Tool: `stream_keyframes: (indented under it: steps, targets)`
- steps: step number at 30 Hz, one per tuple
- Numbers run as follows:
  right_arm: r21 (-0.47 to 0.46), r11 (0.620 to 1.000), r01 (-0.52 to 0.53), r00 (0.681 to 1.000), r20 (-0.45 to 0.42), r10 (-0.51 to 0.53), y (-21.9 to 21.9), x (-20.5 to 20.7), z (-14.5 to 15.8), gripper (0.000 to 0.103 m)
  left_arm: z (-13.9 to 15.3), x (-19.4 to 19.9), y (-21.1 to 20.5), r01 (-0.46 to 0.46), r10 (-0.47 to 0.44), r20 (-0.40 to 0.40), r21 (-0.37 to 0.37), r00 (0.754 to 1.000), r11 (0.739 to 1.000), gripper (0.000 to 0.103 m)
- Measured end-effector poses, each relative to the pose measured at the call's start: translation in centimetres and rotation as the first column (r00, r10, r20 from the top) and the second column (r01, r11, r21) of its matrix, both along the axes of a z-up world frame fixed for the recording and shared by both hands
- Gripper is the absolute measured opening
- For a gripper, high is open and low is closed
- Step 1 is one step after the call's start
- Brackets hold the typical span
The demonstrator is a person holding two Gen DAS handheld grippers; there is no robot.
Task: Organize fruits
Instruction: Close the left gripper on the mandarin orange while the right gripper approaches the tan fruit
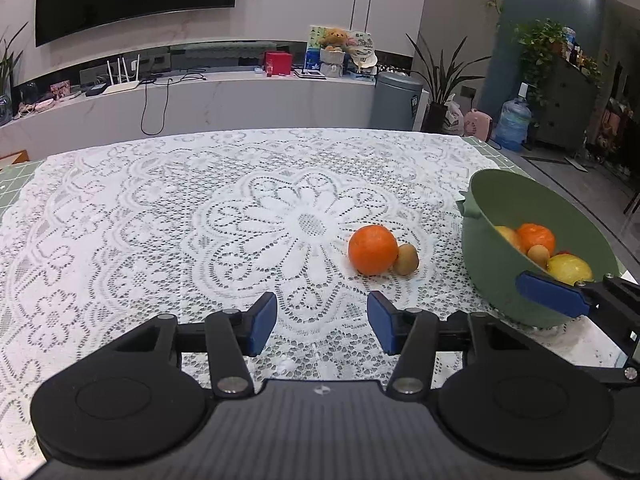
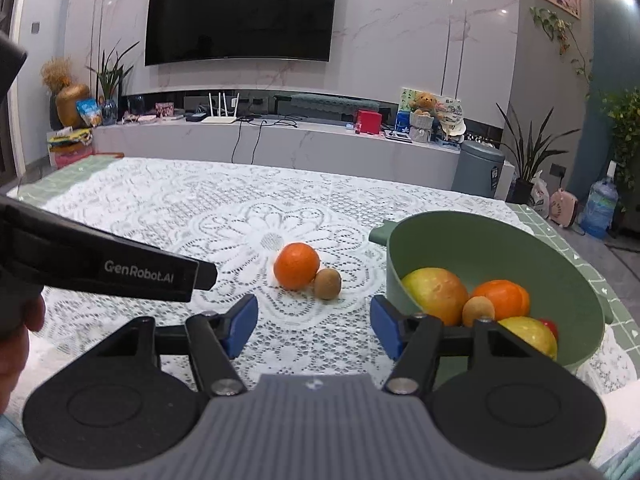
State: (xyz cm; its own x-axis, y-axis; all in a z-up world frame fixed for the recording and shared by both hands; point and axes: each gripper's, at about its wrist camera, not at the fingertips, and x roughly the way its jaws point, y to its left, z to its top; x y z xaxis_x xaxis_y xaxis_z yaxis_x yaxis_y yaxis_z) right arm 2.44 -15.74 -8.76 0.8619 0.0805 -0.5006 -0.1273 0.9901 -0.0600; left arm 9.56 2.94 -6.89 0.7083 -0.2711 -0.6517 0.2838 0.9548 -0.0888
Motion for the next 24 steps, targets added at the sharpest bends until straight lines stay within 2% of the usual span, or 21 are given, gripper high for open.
stream_keyframes:
  steps: [6, 10, 17, 24]
  targets:
    - [-0.023, 1.000, 0.008, 1.000, -0.007, -0.009, -0.2, 1.3, -0.7, 0.048, -0.6, 1.2, -0.6, 0.032, -0.032, -0.014, -0.009, 0.999, 0.999, 0.060]
    - [-0.044, 0.999, 0.013, 1.000, -0.012, -0.014, -0.2, 2.2, -1.1, 0.039, -0.8, 2.0, -1.0, 0.080, -0.080, -0.005, 0.012, 0.997, 0.997, 0.056]
    - [-0.098, 0.995, -0.001, 1.000, -0.003, 0.001, 0.5, 3.8, -1.4, 0.034, -1.2, 3.6, -1.1, 0.136, -0.136, -0.021, -0.015, 0.990, 0.991, 0.053]
    - [-0.220, 0.975, -0.023, 1.000, 0.001, 0.023, 1.5, 5.1, -1.9, 0.028, -1.8, 6.0, -1.9, 0.190, -0.190, -0.042, -0.026, 0.981, 0.982, 0.051]
